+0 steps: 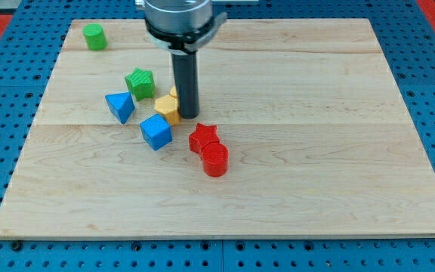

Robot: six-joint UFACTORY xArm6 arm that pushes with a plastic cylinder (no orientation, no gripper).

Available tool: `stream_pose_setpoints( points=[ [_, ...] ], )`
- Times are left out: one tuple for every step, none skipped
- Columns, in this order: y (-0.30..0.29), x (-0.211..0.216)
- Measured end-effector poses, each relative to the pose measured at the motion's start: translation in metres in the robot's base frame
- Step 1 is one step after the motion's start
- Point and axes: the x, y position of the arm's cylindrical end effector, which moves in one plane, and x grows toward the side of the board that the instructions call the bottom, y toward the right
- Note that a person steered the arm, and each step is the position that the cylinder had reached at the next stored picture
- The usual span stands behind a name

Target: Move the yellow heart to the top center of the board

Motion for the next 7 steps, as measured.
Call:
stream_pose_setpoints(
  points=[
    [-0.007,-0.03],
    [-0.007,-0.072],
    [0.004,-0.111],
    [-0.041,-0.125],
    [-0.019,-0.139],
    [0.028,-0.137],
    [0.041,-0.147]
  ],
)
